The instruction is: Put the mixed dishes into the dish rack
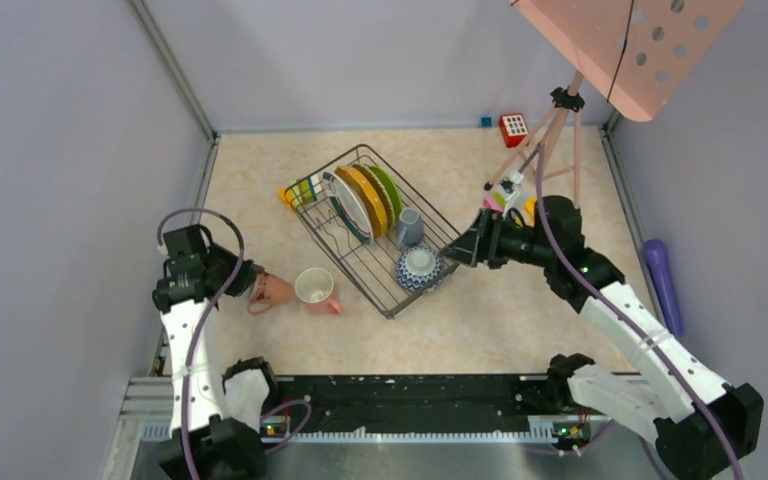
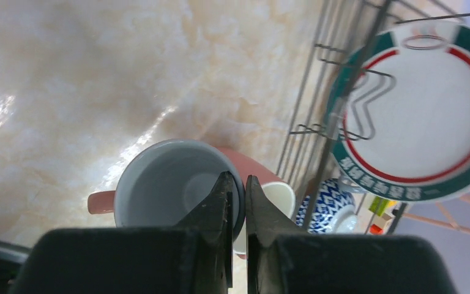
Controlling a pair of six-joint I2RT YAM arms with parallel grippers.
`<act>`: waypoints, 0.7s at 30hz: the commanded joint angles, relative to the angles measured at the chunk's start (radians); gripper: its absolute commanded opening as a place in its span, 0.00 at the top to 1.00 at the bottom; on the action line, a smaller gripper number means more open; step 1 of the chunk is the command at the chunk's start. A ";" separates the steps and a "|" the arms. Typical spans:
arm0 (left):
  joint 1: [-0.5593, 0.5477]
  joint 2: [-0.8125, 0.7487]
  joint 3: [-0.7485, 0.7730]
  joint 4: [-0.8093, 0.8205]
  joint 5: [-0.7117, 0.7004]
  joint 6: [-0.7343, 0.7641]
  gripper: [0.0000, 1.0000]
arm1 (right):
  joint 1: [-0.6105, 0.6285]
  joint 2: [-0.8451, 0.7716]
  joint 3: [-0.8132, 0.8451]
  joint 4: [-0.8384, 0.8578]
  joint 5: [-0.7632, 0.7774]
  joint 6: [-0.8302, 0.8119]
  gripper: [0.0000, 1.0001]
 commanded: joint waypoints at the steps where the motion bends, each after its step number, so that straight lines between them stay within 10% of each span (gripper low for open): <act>1: 0.001 -0.129 0.011 0.117 0.102 -0.026 1.00 | 0.122 0.046 0.037 0.074 0.017 -0.039 0.28; 7: 0.001 -0.167 0.072 0.193 0.297 -0.172 1.00 | 0.250 0.072 0.002 0.388 -0.002 -0.053 0.02; 21: -0.253 -0.129 -0.069 0.726 0.538 -0.694 1.00 | 0.486 0.282 0.020 0.725 0.144 -0.251 0.04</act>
